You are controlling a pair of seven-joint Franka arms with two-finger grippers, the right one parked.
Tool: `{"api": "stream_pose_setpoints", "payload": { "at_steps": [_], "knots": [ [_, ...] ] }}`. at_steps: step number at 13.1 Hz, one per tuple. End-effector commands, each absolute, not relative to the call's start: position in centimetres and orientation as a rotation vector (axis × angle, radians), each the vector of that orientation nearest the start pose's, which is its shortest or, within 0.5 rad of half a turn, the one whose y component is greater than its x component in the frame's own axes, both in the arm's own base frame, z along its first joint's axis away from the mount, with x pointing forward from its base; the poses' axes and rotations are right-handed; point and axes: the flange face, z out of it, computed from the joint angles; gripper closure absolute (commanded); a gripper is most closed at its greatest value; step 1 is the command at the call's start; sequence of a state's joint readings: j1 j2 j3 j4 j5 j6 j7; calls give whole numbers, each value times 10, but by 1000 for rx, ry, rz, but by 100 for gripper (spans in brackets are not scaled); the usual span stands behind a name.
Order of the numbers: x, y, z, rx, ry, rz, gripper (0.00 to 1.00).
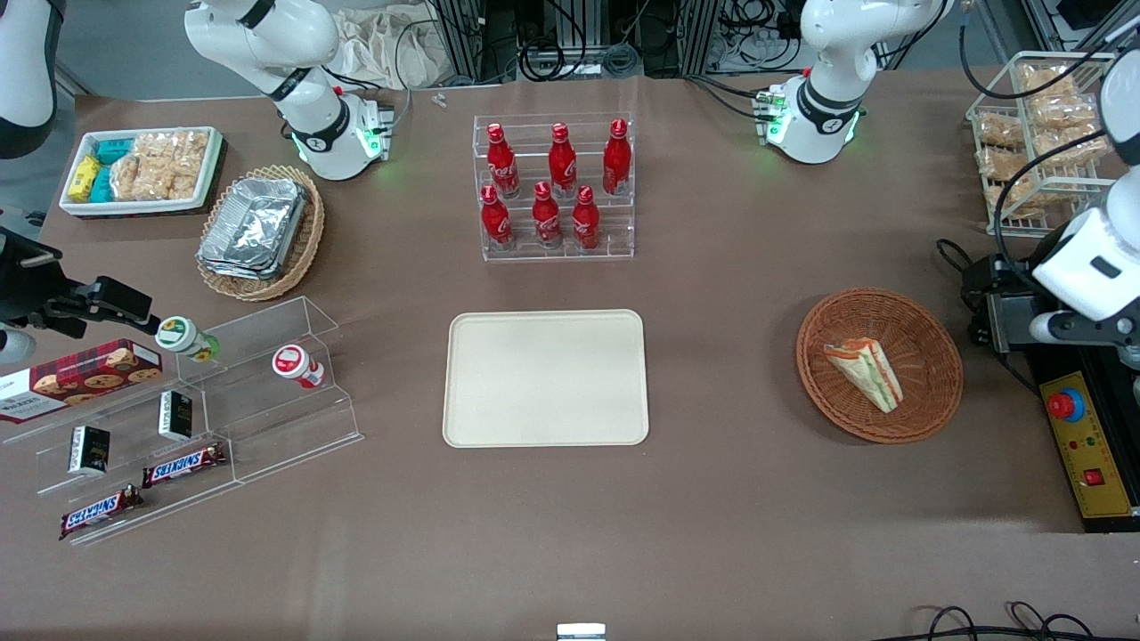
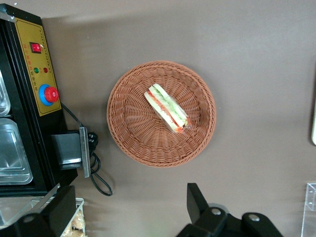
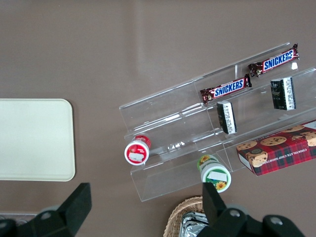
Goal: Place sandwich from basket to tray
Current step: 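Move the left gripper over the wicker basket toward the sandwich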
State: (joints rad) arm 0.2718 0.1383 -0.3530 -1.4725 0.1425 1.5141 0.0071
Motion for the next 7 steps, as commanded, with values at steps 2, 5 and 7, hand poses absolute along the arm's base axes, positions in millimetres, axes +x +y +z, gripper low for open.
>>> {"api": "stream_pose_setpoints", "payload": {
  "at_steps": [2, 5, 7],
  "knots": [
    [582, -10, 607, -3068, 123, 130, 0],
    [583, -9, 600, -3069, 63, 149, 0],
    [584, -7, 583, -3067, 52, 183, 0]
  ]
}}
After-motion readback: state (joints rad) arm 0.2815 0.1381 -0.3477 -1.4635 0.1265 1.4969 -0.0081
